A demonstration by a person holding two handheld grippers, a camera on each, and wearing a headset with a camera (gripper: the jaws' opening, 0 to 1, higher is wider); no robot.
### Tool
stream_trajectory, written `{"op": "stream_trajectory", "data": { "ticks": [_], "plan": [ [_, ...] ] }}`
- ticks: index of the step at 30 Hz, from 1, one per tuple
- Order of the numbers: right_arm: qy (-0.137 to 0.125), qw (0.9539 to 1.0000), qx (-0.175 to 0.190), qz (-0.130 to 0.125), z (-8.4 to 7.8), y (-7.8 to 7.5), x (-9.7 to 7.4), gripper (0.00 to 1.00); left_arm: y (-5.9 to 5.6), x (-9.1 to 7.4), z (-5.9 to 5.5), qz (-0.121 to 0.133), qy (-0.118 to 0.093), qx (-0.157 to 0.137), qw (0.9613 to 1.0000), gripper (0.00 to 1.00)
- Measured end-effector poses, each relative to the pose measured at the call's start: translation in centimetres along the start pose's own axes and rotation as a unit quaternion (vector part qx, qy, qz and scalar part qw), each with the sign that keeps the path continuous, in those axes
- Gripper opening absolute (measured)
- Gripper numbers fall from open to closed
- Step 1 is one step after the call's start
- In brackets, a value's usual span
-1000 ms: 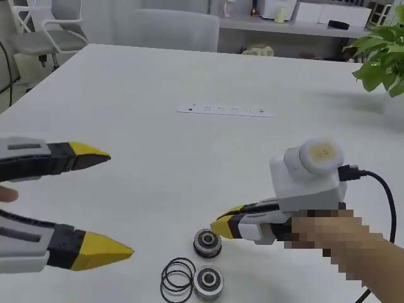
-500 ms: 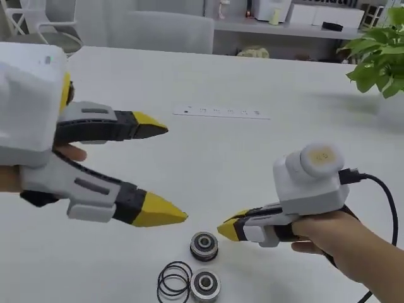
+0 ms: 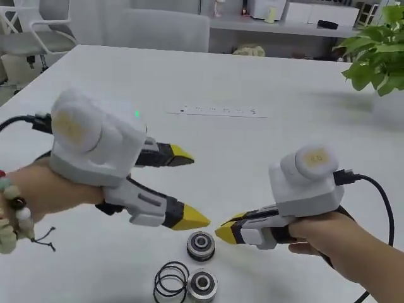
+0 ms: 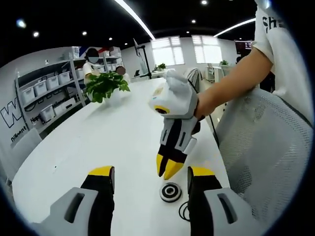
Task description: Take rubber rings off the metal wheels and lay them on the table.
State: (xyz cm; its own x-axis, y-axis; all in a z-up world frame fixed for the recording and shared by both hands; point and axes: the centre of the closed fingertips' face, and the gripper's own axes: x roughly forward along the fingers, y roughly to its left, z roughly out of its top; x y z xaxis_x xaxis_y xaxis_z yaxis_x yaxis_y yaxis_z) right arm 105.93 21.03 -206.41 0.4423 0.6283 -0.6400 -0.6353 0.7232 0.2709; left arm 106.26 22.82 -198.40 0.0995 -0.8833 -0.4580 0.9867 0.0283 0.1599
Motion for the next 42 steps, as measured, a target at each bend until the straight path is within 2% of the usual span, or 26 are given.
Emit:
{"op": "stream_trajectory", "data": {
  "ticks": [1, 2, 4, 5, 7, 9, 13, 19, 24, 28, 31, 37, 39, 41, 42],
  "plan": [
    [0.003, 1.0, -0.001, 0.0, -0.1, 0.0, 0.0, 0.06, -0.2, 0.2, -0.2, -0.001, -0.006, -0.012, 0.9999, 0.54],
    [0.006, 1.0, -0.002, -0.002, -0.2, -0.1, 0.1, 0.06, -0.7, 0.6, -0.5, -0.008, -0.017, -0.027, 0.9994, 0.51],
    [0.015, 0.9999, -0.005, -0.002, -0.6, 0.0, 0.2, 0.06, -1.7, 1.1, -1.3, -0.029, -0.025, -0.053, 0.9978, 0.45],
    [0.017, 0.9998, -0.007, -0.001, -0.7, 0.0, 0.3, 0.06, -1.9, 1.2, -1.8, -0.03, -0.019, -0.06, 0.9976, 0.42],
    [0.025, 0.9996, -0.013, 0.003, -1.0, 0.2, 0.4, 0.06, -2.3, 1.7, -3.1, -0.03, -0.005, -0.05, 0.9983, 0.37],
    [0.033, 0.9993, -0.018, 0.002, -1.4, 0.2, 0.5, 0.06, -2.1, 1.9, -4.8, -0.014, 0.031, -0.032, 0.9989, 0.31],
    [0.049, 0.9983, -0.033, 0.003, -2.0, 0.3, 0.5, 0.07, -2.5, 2.5, -5.8, -0.025, 0.04, -0.044, 0.9979, 0.27],
    [0.059, 0.997, -0.046, 0.02, -2.4, 1.0, 0.7, 0.09, -3.2, 3.0, -5.8, -0.036, 0.032, -0.057, 0.9972, 0.24],
    [0.062, 0.9955, -0.067, 0.025, -2.5, 1.5, 0.8, 0.14, -3.3, 3.3, -6.6, -0.035, 0.049, -0.058, 0.9965, 0.21],
    [0.058, 0.9939, -0.087, 0.034, -2.5, 2.0, 1.0, 0.16, -3.2, 3.4, -6.4, -0.033, 0.044, -0.067, 0.9963, 0.12],
    [0.055, 0.9929, -0.099, 0.038, -2.4, 2.3, 1.3, 0.19, -3.0, 3.5, -6.4, -0.028, 0.037, -0.072, 0.9963, 0.11],
    [0.055, 0.9869, -0.148, 0.034, -2.5, 2.4, 1.4, 0.14, -3.0, 3.2, -6.6, -0.027, 0.035, -0.071, 0.9965, 0.08],
    [0.059, 0.9821, -0.175, 0.036, -2.6, 2.3, 1.2, 0.11, -3.0, 3.3, -6.6, -0.027, 0.036, -0.071, 0.9965, 0.08],
    [0.062, 0.9781, -0.196, 0.033, -2.7, 2.2, 1.1, 0.05, -3.0, 3.2, -6.7, -0.027, 0.036, -0.07, 0.9965, 0.08],
    [0.058, 0.9781, -0.198, 0.027, -2.6, 2.0, 1.1, 0.01, -3.0, 3.2, -6.7, -0.028, 0.036, -0.07, 0.9965, 0.08]
  ]
}}
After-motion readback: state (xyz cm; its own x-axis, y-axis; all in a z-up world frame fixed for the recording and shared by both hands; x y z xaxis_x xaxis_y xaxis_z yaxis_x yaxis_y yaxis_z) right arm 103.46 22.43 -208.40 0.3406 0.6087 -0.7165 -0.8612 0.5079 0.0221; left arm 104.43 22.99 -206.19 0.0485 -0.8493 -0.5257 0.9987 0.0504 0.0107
